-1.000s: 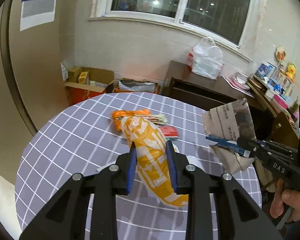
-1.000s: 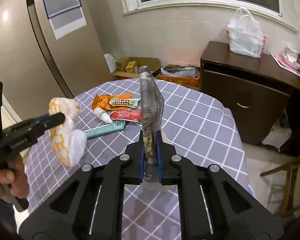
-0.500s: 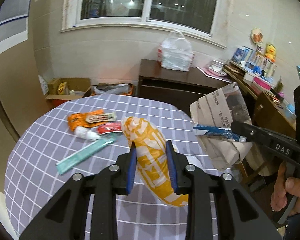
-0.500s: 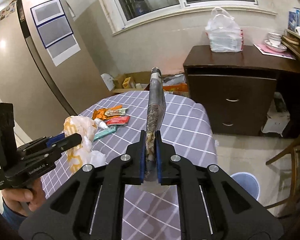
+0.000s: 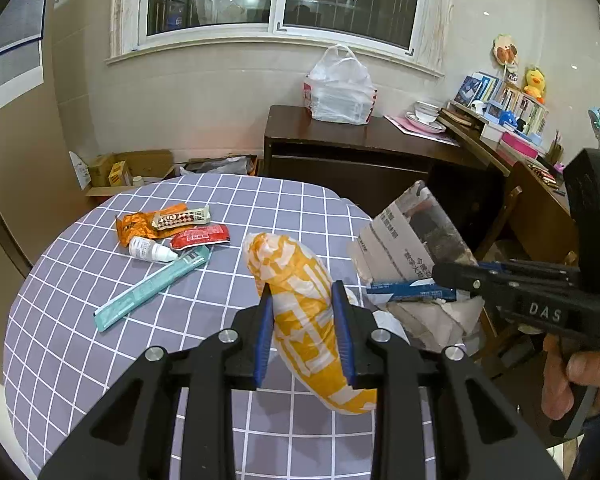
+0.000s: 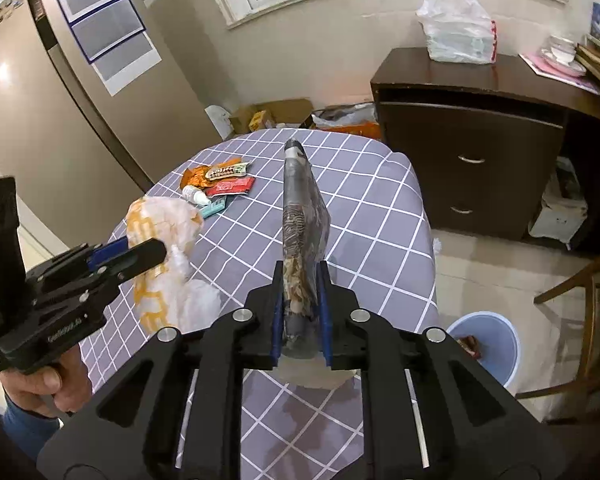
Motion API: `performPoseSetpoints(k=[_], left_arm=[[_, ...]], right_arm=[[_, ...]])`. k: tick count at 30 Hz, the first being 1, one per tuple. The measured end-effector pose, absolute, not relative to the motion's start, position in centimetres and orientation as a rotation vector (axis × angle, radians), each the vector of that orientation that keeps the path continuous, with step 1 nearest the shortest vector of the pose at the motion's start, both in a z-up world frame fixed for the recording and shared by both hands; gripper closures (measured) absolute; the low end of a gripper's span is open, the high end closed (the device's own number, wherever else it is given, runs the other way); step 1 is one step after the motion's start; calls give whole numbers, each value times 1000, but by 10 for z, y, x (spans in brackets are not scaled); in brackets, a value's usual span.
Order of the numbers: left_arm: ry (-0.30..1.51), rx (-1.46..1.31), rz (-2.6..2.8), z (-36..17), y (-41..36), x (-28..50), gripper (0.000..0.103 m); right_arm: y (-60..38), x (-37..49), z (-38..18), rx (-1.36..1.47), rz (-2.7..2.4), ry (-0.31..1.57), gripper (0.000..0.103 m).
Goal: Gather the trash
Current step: 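Carry the bread bag and newspaper to the blue wastebasket and open both tools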
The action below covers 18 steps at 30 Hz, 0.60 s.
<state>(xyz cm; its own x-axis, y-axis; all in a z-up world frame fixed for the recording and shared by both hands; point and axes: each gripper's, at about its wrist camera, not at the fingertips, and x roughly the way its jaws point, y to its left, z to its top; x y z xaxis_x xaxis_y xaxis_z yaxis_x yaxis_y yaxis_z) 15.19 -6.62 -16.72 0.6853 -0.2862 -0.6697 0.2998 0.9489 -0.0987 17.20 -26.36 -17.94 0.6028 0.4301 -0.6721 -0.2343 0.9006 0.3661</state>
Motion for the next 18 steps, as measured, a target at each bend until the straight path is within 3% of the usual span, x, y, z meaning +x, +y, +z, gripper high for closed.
performPoseSetpoints(k=[4,6,8,11,18], left_arm=[[750,17,-325,-168,-63,152,76],[755,13,-326,-170,-62,153,76],[761,10,-326,-171,-64,153,76],[766,6,-328,-173,-64,154,76],[750,2,-337,-168,-65,156,76]], right_arm=[[-264,175,-178,277,413,851,57],[-262,177,-180,251,402,857,58],[-260,180,-184,223,385,879,71],[-260,181,-190,231,386,889,77],[-273,173,-177,275,375,809,81]])
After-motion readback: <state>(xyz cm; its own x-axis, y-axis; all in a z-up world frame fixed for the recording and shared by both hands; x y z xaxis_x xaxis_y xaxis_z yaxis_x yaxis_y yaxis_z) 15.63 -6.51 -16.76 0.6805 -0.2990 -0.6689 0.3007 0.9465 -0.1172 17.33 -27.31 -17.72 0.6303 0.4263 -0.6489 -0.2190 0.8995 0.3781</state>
